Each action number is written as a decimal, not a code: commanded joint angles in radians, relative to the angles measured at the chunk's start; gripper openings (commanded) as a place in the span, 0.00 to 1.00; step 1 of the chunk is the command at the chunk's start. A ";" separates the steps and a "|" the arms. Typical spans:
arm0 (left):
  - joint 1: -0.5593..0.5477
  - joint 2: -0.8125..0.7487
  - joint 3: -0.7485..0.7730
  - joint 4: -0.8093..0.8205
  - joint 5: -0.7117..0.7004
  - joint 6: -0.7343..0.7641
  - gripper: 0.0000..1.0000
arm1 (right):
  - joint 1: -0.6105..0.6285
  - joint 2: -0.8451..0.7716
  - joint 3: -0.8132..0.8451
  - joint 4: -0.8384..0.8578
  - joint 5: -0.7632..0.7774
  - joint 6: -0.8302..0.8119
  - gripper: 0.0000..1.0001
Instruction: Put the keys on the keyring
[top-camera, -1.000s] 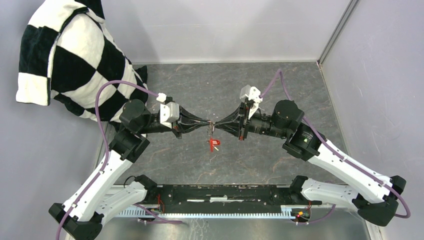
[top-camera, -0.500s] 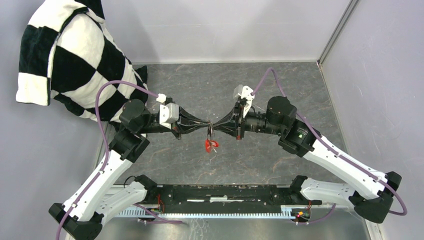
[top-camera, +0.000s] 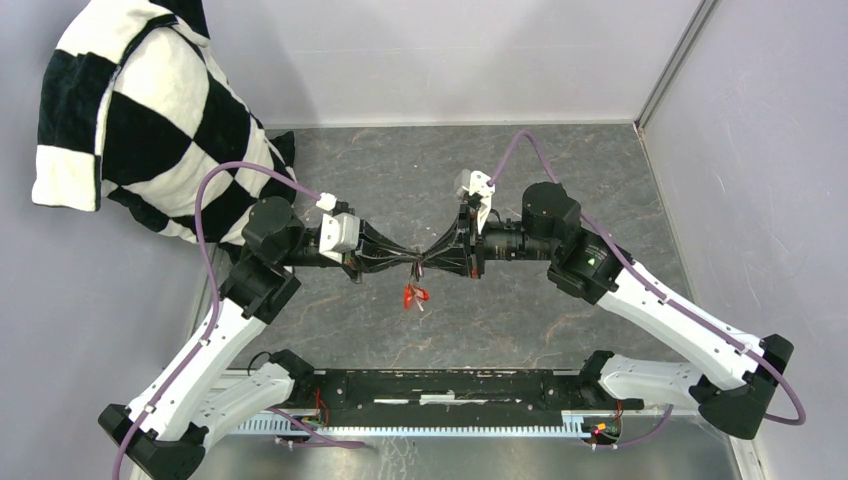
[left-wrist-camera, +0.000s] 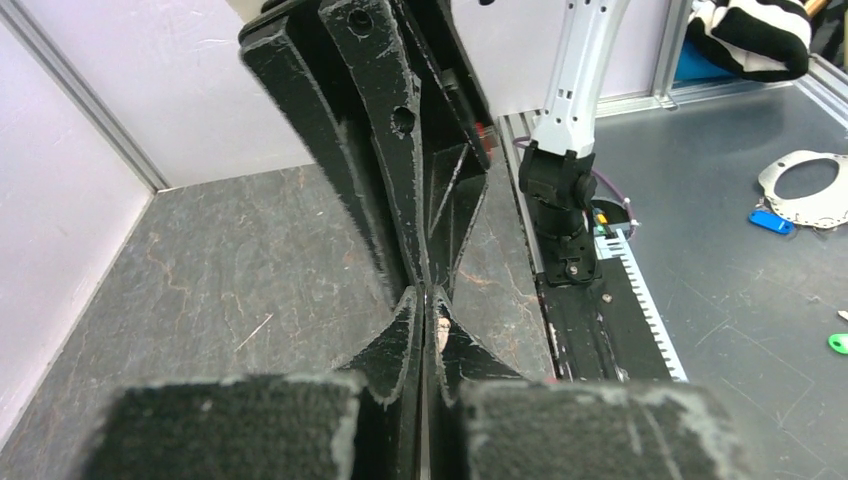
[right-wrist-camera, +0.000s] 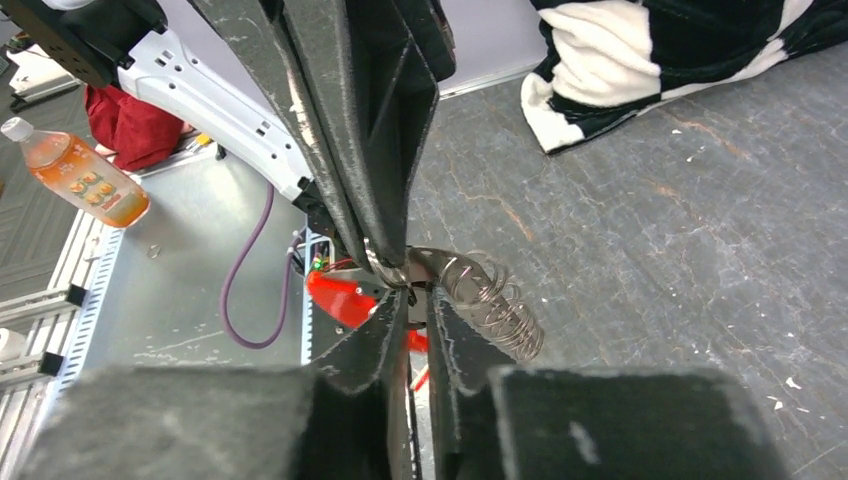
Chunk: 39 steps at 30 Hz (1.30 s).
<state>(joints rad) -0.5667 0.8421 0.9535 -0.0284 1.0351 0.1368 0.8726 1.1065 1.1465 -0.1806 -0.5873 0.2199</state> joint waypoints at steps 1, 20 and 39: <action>-0.005 -0.011 0.039 0.009 0.059 0.031 0.02 | -0.025 -0.023 0.023 0.024 0.002 -0.031 0.28; -0.005 -0.005 0.027 0.137 0.026 -0.123 0.02 | -0.054 -0.116 -0.142 0.354 -0.111 -0.017 0.41; -0.005 -0.012 0.020 0.143 0.007 -0.120 0.02 | -0.053 -0.057 -0.164 0.446 -0.192 0.082 0.26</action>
<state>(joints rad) -0.5690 0.8402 0.9539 0.0624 1.0504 0.0448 0.8143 1.0405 0.9951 0.2089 -0.7380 0.2737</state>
